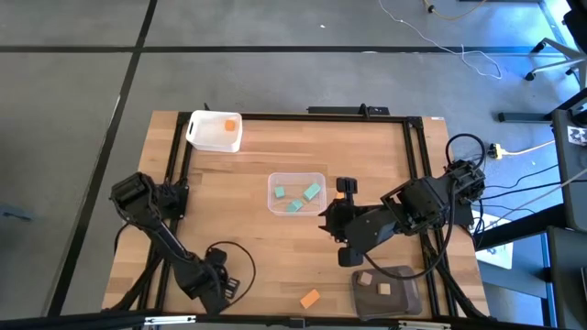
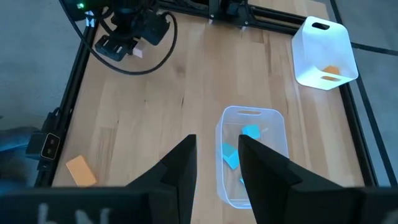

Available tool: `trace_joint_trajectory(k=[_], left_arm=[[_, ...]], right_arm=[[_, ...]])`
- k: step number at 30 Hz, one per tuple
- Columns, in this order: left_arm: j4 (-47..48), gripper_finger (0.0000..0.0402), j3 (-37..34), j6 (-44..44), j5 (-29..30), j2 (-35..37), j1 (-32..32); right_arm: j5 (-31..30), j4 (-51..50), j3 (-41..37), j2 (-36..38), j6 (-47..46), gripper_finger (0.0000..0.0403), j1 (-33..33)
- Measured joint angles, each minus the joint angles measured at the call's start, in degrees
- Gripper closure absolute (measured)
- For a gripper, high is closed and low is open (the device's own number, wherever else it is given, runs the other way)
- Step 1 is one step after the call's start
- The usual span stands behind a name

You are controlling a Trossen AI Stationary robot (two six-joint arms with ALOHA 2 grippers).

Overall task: Sort & place blocks by color
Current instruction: Put the brown block into the black bin

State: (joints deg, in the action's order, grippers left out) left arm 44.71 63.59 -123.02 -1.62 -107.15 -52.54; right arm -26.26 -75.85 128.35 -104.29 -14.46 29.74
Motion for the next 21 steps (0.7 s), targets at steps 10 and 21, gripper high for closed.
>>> trace_joint_trajectory(k=[10,21], left_arm=[[6.0,0.0281,-0.3,13.0,-0.1,4.6,5.6],[8.9,0.0281,-0.2,35.9,4.2,16.6,14.2]], right_arm=[[1.0,4.5,0.0,0.0,-0.3,0.0283,0.0],[0.9,4.7,-0.5,-0.3,11.0,0.0283,-0.4]])
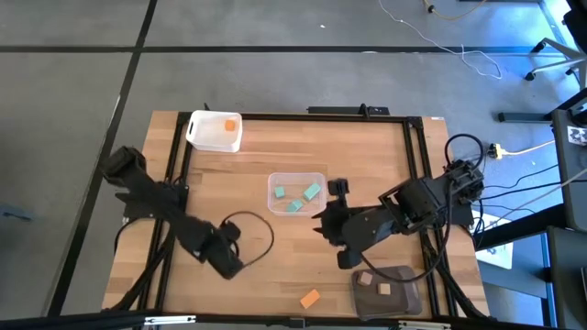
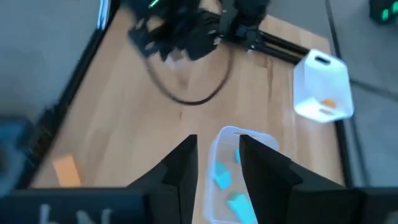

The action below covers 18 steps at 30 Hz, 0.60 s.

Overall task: Sort & place blocks by color
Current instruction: Put the brown block into the black bin

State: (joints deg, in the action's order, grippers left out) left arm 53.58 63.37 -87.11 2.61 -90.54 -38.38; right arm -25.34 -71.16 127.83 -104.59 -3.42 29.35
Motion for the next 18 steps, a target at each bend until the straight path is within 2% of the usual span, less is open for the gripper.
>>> trace_joint_trajectory(k=[5,10,13,18], left_arm=[[-0.3,0.0281,0.0,7.2,4.5,9.8,4.8],[-4.0,0.0281,0.0,13.6,8.0,18.4,8.2],[-9.2,0.0281,0.1,18.2,7.8,21.7,9.8],[-16.8,0.0281,0.1,24.7,6.8,24.4,12.3]], right_arm=[[0.0,0.5,-2.6,-0.1,8.4,0.0283,-0.3],[-0.5,1.9,-4.2,-0.5,8.1,0.0283,-1.6],[-3.4,4.2,-5.8,-0.8,8.3,0.0283,-2.5],[-3.1,9.3,-9.3,-0.8,14.8,0.0283,-3.7]])
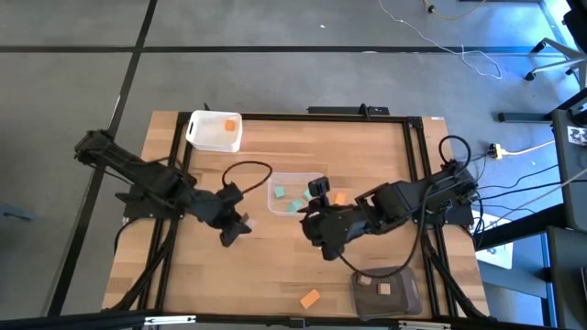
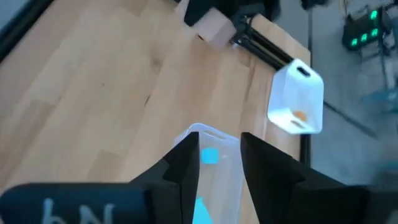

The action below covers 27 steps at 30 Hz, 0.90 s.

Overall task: Sort & place blocks by color
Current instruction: Put the brown block into the black bin

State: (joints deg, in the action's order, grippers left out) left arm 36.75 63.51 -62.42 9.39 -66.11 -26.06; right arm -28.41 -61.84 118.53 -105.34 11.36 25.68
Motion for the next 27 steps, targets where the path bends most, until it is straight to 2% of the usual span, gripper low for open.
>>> trace_joint_trajectory(k=[6,11,18,22,27], left_arm=[[-3.2,0.0281,0.0,4.1,-4.2,-0.1,1.5],[-3.1,0.0281,0.0,4.6,-4.7,-0.2,1.5],[-3.1,0.0281,0.0,4.6,-5.6,-0.2,1.5],[-4.0,0.0281,0.0,4.6,-7.4,-0.2,2.7],[-8.6,0.0281,0.0,6.8,-9.5,0.5,5.2]], right_arm=[[1.0,4.7,-3.0,0.0,1.2,0.0283,-1.5],[-1.8,5.2,-3.5,0.0,0.9,0.0282,-2.4],[-2.1,7.4,-3.5,-0.2,3.0,0.0254,-3.9],[-1.4,9.3,-3.5,-1.3,7.4,0.0230,-4.6],[1.5,13.7,-3.5,-2.2,19.9,0.0211,-4.7]])
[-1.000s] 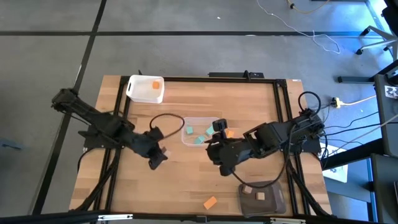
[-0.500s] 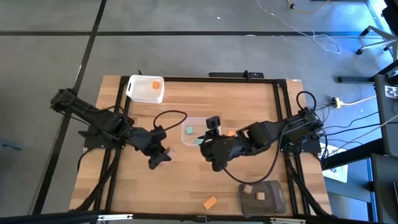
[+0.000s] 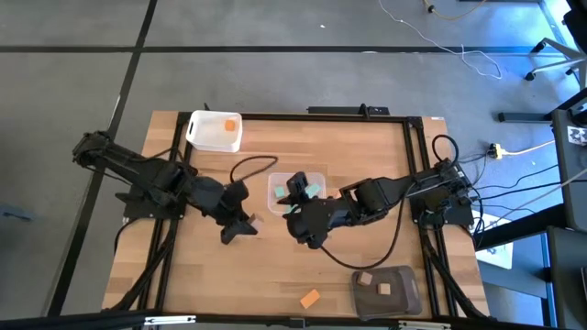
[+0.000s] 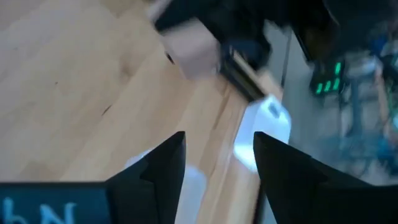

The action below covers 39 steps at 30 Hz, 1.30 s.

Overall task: Sort & place blocks by color
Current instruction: Put the brown block into the black bin

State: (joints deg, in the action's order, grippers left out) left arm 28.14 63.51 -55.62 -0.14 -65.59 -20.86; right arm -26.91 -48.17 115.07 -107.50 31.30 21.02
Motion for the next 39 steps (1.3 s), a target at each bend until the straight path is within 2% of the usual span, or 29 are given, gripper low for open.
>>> trace_joint_trajectory(k=[5,11,17,22,30,39], left_arm=[[-2.1,0.0281,0.0,1.4,-1.1,1.5,1.3],[-3.5,0.0281,0.0,1.5,-2.3,1.6,1.2],[-7.9,0.0281,0.0,2.3,-5.0,1.6,0.5],[-7.7,0.0281,0.0,2.3,-5.0,1.6,0.6],[-7.7,0.0281,0.0,2.4,-5.6,1.6,0.6],[-7.8,0.0281,0.0,2.4,-6.7,1.6,0.6]], right_arm=[[4.3,6.3,0.0,-0.4,7.5,0.0209,0.0],[7.4,9.6,0.0,-1.0,8.0,0.0209,-0.2],[7.6,10.8,0.0,-2.2,8.6,0.0209,-0.8],[9.3,13.7,0.0,-3.0,11.4,0.0209,-0.9],[10.8,17.5,0.0,-3.6,11.4,0.0209,-1.0],[15.3,18.4,0.0,-3.6,11.4,0.0209,-2.4]])
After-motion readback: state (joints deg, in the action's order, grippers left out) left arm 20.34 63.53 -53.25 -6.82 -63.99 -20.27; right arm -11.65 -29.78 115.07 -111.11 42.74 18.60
